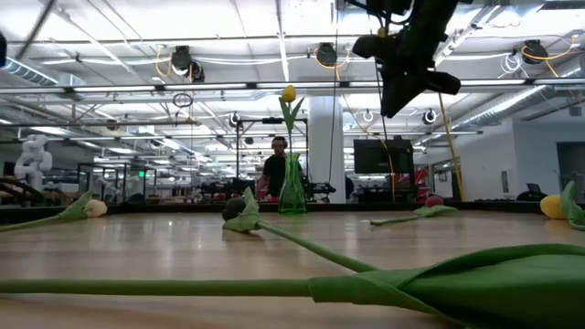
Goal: Sort flowers into vase by color
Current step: Put the left dark red flower into the transparent vase
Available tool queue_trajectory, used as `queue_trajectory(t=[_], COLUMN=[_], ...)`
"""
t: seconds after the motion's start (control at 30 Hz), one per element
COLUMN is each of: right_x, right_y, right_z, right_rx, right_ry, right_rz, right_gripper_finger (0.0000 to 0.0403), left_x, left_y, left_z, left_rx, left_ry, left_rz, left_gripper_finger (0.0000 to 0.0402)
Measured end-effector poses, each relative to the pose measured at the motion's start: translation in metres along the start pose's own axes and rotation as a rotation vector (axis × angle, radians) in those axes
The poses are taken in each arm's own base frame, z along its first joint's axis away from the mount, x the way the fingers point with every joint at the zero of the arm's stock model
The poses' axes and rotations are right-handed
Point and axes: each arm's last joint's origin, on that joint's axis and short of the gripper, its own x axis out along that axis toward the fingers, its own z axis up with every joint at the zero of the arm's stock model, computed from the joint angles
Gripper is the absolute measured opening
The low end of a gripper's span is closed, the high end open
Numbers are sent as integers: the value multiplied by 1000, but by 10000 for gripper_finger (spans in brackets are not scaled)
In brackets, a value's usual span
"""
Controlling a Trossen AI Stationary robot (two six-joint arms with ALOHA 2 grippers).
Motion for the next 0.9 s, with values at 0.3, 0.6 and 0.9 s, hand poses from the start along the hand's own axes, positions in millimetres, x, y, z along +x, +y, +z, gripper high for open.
queue_trajectory(t=[0.3,0.6,0.9], right_x=[21,27,21], right_y=[6,14,22], right_z=[-4,-14,-27], right_rx=[49,9,-78], right_ry=[93,182,201], right_rz=[-15,28,60], right_gripper_finger=[43,43,43], left_x=[-9,0,8], left_y=[-23,-58,-80], left_z=[-4,-20,-28], left_rx=[50,79,30], left_ry=[-17,-28,-65], left_rz=[-98,-66,-45], left_gripper_finger=[4,4,4])
